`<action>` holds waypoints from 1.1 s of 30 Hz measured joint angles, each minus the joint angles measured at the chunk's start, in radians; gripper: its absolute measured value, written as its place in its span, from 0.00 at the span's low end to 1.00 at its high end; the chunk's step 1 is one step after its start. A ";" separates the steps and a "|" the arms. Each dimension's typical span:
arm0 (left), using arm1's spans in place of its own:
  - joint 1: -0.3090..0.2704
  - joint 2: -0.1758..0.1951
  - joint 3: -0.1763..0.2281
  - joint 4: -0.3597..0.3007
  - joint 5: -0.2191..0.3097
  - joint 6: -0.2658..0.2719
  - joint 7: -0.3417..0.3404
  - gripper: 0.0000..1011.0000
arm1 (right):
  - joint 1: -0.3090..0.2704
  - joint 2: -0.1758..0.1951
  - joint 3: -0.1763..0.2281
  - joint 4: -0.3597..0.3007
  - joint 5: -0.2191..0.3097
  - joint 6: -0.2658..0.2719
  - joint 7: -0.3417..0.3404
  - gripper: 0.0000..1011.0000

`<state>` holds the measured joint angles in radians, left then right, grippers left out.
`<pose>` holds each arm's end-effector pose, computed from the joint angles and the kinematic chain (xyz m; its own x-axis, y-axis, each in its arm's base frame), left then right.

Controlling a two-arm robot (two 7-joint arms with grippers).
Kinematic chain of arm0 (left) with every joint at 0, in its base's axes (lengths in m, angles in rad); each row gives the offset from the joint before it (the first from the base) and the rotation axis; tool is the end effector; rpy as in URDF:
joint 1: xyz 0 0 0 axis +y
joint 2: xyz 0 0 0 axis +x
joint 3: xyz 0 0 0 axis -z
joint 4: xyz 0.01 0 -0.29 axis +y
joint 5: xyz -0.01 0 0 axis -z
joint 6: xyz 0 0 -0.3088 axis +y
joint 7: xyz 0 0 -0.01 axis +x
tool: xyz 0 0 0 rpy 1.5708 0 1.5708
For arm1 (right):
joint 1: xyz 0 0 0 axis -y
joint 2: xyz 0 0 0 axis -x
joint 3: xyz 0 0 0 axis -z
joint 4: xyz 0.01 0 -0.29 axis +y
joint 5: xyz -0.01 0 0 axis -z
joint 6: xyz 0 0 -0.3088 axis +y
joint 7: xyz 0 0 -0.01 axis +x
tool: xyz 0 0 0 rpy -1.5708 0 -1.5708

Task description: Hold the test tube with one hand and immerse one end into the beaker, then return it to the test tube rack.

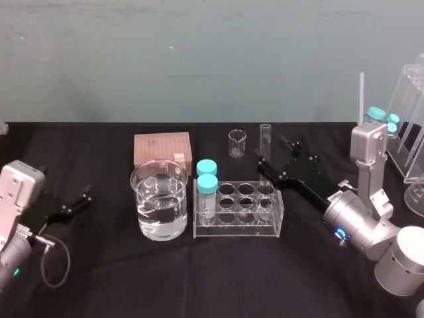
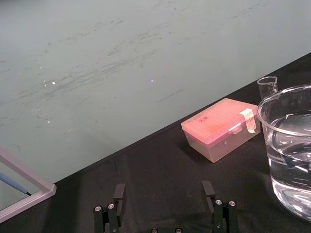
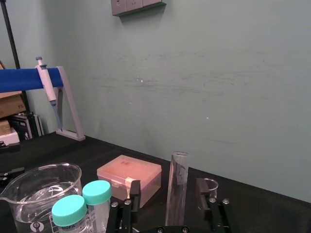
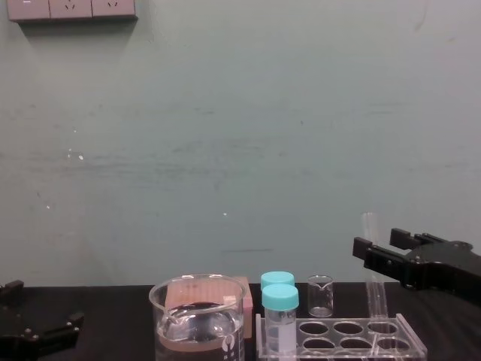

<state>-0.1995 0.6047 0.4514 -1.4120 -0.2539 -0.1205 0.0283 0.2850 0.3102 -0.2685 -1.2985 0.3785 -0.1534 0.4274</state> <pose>0.3581 0.0827 -0.3023 0.2923 0.8803 0.3737 -0.9553 0.2873 0.0703 0.4012 -0.0382 -0.2899 0.5537 -0.8323 0.0273 0.8278 0.5537 0.0905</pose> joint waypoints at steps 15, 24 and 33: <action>0.000 0.000 0.000 0.000 0.000 0.000 0.000 0.99 | -0.009 -0.004 0.033 -0.054 0.006 -0.049 -0.015 0.99; 0.000 0.000 0.000 0.000 0.000 0.000 0.000 0.99 | -0.070 -0.006 0.126 -0.177 -0.018 -0.112 -0.105 0.99; 0.000 0.000 0.000 0.000 0.000 0.000 0.000 0.99 | -0.185 -0.012 0.180 -0.214 -0.071 -0.069 -0.189 0.99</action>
<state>-0.1995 0.6047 0.4514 -1.4120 -0.2539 -0.1205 0.0283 0.0996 0.2980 -0.0881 -1.5124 0.3074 -0.2227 0.2382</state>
